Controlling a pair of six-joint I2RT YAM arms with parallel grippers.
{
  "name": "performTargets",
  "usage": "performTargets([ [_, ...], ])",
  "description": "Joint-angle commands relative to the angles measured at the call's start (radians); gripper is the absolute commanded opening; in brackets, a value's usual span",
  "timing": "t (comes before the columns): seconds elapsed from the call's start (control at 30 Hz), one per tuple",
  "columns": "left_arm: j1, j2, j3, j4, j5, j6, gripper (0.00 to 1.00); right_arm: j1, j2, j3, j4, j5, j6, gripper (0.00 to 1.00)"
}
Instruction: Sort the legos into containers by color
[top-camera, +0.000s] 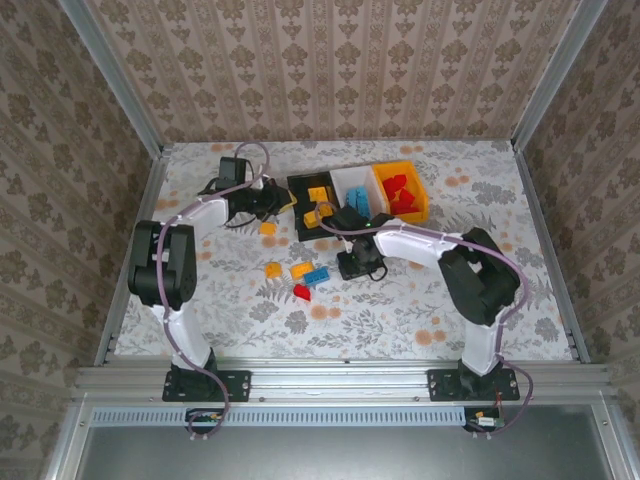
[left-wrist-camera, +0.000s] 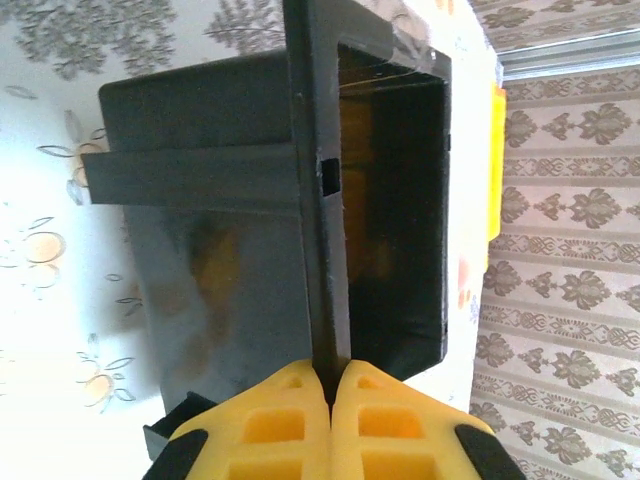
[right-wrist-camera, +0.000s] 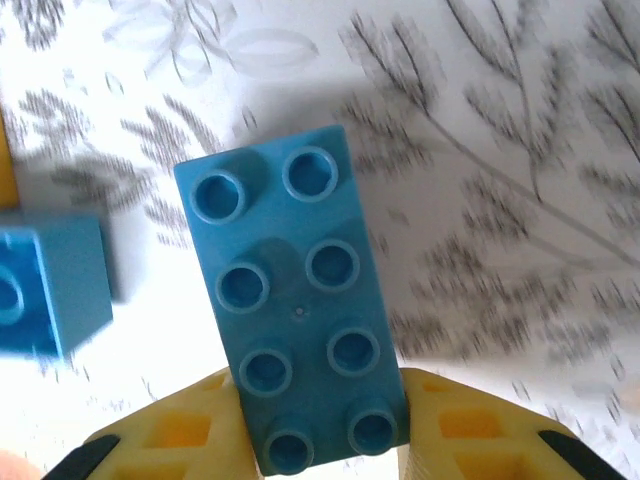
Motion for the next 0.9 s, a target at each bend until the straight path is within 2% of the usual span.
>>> performTargets([
  [0.0,0.028,0.017,0.024,-0.002,0.038,0.057,0.07,-0.02,-0.13,-0.054,-0.05,-0.019,0.001,0.31],
  [0.17,0.065,0.026,0.015,0.004,0.035,0.059,0.08,-0.068,-0.258,-0.088,-0.052,-0.038,0.022,0.32],
  [0.33,0.078,0.002,0.008,-0.027,0.01,0.075,0.12,-0.118,-0.239,0.005,-0.061,-0.027,0.013,0.33],
  [0.5,0.093,-0.025,0.003,-0.058,-0.003,0.084,0.45,-0.142,-0.096,0.199,-0.078,-0.028,-0.025,0.34],
  [0.57,0.104,-0.033,0.003,-0.072,-0.002,0.086,0.53,-0.148,-0.017,0.295,-0.09,-0.03,-0.043,0.34],
  [0.8,0.139,-0.123,-0.011,-0.153,-0.027,0.133,0.69,-0.182,0.214,0.578,-0.152,-0.008,-0.057,0.36],
  [0.87,0.155,-0.171,-0.025,-0.197,-0.045,0.166,0.74,-0.188,0.264,0.639,-0.162,-0.005,-0.06,0.44],
])
